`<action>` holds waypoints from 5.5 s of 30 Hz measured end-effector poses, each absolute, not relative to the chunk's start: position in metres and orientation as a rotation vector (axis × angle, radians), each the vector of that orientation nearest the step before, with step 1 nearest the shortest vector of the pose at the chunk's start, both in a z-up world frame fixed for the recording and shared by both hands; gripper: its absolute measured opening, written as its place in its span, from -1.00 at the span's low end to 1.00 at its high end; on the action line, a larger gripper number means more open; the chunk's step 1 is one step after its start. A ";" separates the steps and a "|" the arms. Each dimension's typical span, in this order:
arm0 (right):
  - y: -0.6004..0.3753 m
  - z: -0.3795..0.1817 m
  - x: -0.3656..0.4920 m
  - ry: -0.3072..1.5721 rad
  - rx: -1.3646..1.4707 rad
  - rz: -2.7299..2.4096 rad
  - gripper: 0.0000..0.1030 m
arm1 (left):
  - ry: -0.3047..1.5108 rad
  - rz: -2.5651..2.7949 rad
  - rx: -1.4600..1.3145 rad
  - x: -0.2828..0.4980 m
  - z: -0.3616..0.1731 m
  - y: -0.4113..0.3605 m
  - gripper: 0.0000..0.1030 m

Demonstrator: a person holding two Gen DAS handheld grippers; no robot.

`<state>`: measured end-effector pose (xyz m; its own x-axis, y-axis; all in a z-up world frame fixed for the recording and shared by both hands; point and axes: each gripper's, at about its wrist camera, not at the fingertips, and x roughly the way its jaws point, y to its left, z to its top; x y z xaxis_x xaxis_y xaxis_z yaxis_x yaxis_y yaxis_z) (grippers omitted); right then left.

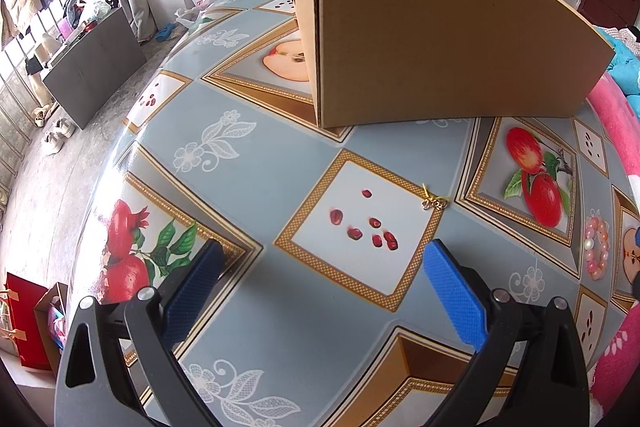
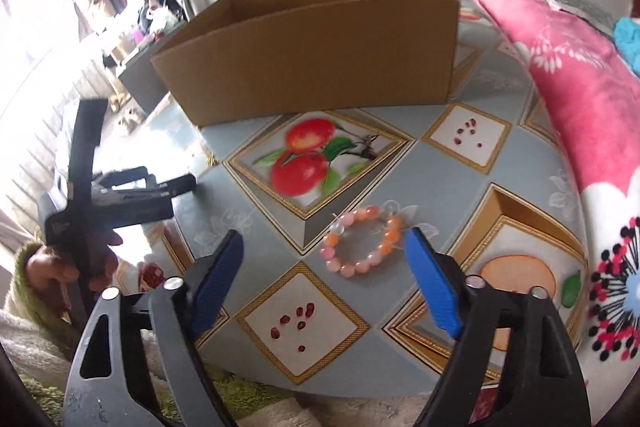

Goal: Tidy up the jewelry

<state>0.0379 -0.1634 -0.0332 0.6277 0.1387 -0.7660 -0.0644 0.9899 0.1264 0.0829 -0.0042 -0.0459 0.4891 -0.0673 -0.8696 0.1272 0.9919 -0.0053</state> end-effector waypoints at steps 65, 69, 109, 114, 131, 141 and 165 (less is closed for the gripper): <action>-0.233 -0.048 0.055 0.933 0.284 0.200 -0.86 | 0.922 -0.445 0.200 0.082 -0.032 -0.046 -0.52; -0.234 -0.050 0.057 0.928 0.307 0.213 -0.86 | 0.927 -0.417 0.241 0.083 -0.035 -0.050 -0.59; -0.254 0.134 0.105 0.463 0.296 0.411 -0.86 | 0.749 -0.690 -0.096 0.169 0.125 -0.022 -0.98; -0.263 0.118 0.154 0.557 0.277 0.402 -0.86 | 0.930 -0.731 -0.099 0.216 0.099 -0.045 -0.98; -0.271 0.070 0.223 0.848 0.095 0.304 -0.86 | 1.308 -0.764 -0.059 0.278 0.031 -0.117 -0.97; -0.279 0.074 0.223 0.858 0.079 0.290 -0.86 | 1.321 -0.727 -0.088 0.284 0.028 -0.116 -0.52; -0.293 0.111 0.140 0.665 0.151 0.187 -0.43 | 0.831 -0.590 -0.039 0.182 0.109 -0.033 0.18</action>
<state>0.1400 -0.2926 0.1106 0.7711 0.2204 -0.5973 -0.1240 0.9722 0.1987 0.1817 -0.0327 0.1089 0.5236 -0.5082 -0.6838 0.4781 0.8396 -0.2579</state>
